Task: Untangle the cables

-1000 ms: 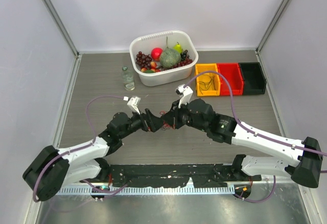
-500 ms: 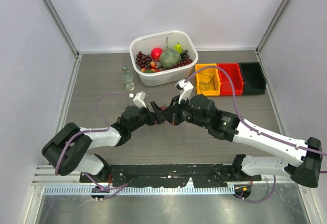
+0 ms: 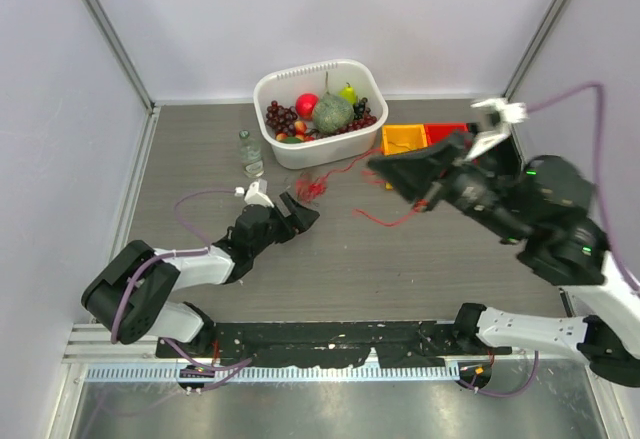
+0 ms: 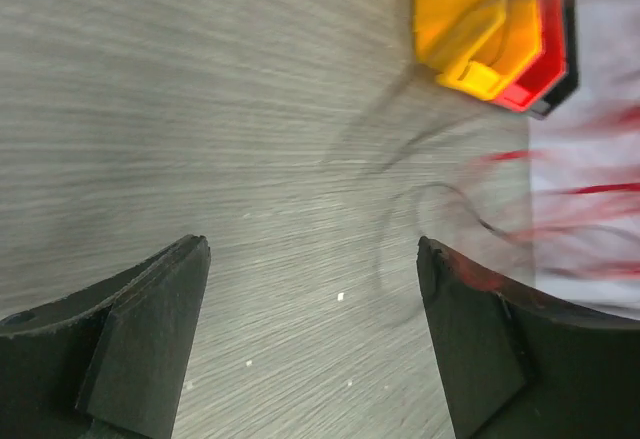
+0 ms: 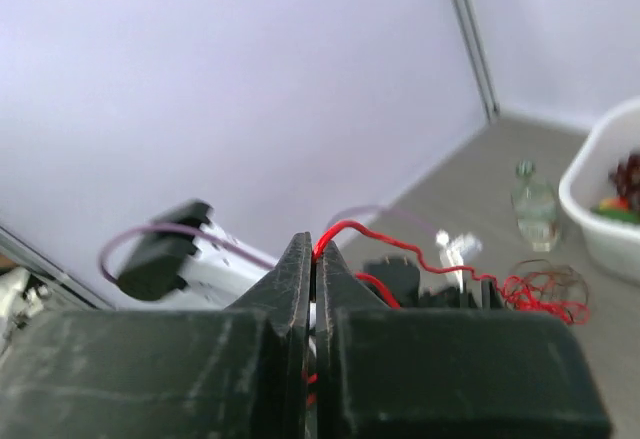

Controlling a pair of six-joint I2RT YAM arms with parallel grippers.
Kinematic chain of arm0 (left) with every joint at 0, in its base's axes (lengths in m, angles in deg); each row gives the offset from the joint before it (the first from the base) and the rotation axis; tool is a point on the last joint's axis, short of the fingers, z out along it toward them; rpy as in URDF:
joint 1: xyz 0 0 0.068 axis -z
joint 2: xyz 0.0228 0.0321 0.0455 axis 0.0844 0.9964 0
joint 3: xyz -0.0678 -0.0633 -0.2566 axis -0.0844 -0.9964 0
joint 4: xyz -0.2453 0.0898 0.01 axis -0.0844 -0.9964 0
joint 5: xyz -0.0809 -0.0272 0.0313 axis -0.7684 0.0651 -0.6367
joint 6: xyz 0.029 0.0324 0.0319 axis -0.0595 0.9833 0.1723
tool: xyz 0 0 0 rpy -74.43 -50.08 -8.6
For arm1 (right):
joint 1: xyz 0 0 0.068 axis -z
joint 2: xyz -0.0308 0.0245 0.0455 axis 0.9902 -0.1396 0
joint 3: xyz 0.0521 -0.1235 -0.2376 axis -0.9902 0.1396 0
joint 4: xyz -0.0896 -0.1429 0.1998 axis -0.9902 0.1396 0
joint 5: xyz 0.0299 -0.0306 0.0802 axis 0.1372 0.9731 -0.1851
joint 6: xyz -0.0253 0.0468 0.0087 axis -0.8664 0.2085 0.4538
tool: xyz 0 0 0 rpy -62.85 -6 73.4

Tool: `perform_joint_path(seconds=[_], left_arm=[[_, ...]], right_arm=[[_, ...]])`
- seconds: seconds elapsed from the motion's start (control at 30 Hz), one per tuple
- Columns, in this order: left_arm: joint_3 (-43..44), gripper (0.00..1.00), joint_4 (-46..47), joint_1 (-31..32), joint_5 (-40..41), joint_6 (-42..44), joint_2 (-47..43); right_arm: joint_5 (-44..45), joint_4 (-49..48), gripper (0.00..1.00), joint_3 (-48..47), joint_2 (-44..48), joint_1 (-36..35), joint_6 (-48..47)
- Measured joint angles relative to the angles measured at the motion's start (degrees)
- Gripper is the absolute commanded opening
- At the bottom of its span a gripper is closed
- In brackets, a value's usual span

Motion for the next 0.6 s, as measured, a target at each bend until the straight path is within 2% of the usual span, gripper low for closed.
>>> perform_joint_path(seconds=[0.17,0.37,0.6], left_arm=[[-1.75,0.90,-3.48,-0.24,2.86,-0.85,-0.04],[-3.67,0.93,-2.56,-0.33,3.32,-1.40,-1.03],[-8.39,0.92,11.69,-0.39,-10.32,1.84,-1.66]], right_arm=[[3.41,-0.76,0.01,-5.01,6.12,-0.02,-2.43],[8.92,-1.22,0.01,-4.04,10.73,-0.02,-4.20],[11.13,1.11,0.01,7.98,7.69,-0.02,-3.58]])
